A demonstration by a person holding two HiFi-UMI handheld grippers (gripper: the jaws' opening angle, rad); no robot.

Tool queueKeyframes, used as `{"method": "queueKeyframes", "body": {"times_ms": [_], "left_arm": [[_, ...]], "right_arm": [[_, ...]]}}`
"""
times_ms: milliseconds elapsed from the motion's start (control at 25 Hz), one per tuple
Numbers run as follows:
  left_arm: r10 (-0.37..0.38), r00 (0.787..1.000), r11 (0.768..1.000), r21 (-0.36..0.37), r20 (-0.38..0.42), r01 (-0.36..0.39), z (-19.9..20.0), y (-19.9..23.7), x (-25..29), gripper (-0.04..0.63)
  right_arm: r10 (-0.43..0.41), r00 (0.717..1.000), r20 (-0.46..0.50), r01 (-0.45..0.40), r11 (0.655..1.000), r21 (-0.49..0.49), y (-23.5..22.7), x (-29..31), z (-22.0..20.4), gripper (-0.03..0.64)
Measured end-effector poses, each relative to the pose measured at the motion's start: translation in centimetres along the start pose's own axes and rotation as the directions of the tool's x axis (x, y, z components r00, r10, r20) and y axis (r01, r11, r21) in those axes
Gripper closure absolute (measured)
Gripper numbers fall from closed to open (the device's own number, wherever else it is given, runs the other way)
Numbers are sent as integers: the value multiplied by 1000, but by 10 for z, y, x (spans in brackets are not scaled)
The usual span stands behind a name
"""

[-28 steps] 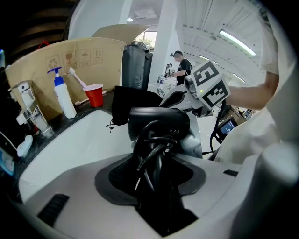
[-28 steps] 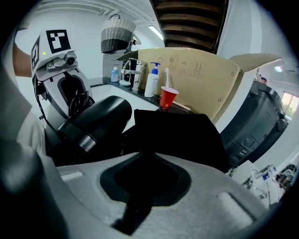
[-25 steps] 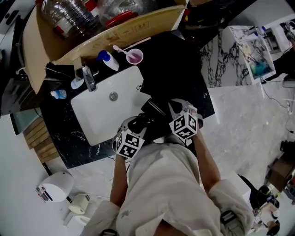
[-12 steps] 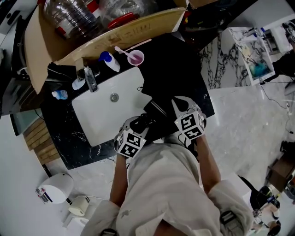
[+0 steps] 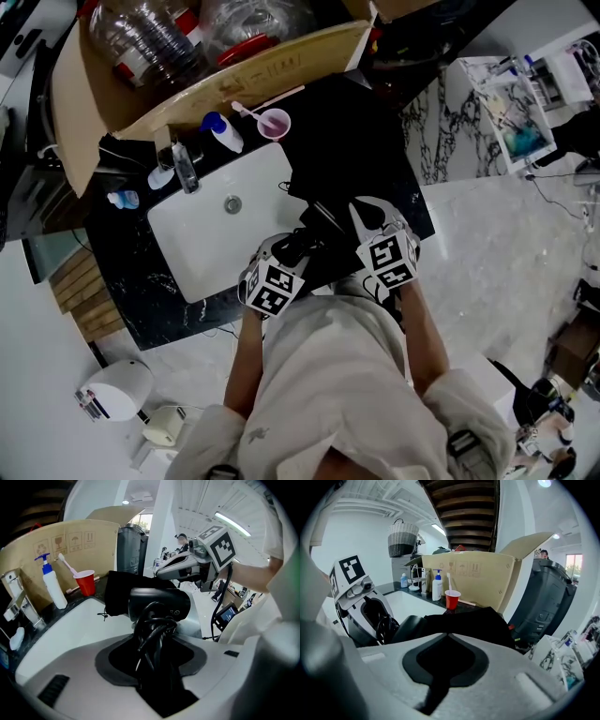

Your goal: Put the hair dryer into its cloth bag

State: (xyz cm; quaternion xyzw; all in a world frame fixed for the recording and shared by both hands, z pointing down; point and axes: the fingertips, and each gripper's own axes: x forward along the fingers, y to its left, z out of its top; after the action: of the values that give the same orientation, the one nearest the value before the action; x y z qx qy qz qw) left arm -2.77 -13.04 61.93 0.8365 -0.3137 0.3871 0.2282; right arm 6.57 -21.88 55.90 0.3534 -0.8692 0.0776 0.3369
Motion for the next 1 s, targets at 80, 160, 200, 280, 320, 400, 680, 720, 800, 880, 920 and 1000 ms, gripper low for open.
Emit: {"method": "queueKeyframes", "body": {"times_ms": [80, 160, 200, 280, 320, 400, 680, 720, 800, 880, 920, 1000], "left_arm": [[1, 1000, 1000, 1, 2, -1, 4, 1, 3, 400], [4, 1000, 1000, 0, 6, -4, 8, 2, 6, 400], [6, 1000, 1000, -1, 8, -6, 10, 2, 8, 400], [10, 1000, 1000, -5, 14, -10, 14, 4, 11, 400], [12, 1000, 1000, -7, 17, -12, 17, 4, 12, 400], [16, 1000, 1000, -11, 22, -16, 21, 5, 15, 402], [31, 999, 999, -30, 43, -29, 37, 11, 23, 400], [33, 998, 999, -32, 46, -32, 39, 12, 24, 400], [41, 998, 999, -38, 53, -39, 42, 13, 27, 401], [50, 997, 998, -52, 61, -47, 46, 16, 30, 401], [55, 996, 997, -61, 66, -51, 48, 17, 31, 400], [65, 995, 995, -75, 76, -59, 53, 20, 34, 400]], "right_arm": [[-3, 1000, 2, 3, 1000, 5, -1, -2, 1, 609], [-5, 1000, 8, 5, 1000, 7, -1, -3, 2, 609], [-4, 1000, 14, 4, 1000, 7, -1, -4, 3, 609], [-2, 1000, 23, 2, 1000, 4, 0, -5, 5, 609], [-1, 1000, 27, 1, 1000, 3, 0, -5, 6, 609], [0, 999, 34, 0, 1000, 0, -1, -7, 8, 609], [10, 999, 47, -9, 1000, -7, 0, -12, 11, 609], [10, 999, 49, -10, 1000, -9, 0, -12, 11, 609], [10, 999, 52, -10, 1000, -11, 1, -13, 11, 609], [11, 998, 55, -11, 1000, -11, 1, -13, 10, 609], [12, 998, 58, -11, 1000, -10, 1, -14, 11, 609], [12, 998, 63, -11, 1000, -10, 0, -14, 12, 609]]}}
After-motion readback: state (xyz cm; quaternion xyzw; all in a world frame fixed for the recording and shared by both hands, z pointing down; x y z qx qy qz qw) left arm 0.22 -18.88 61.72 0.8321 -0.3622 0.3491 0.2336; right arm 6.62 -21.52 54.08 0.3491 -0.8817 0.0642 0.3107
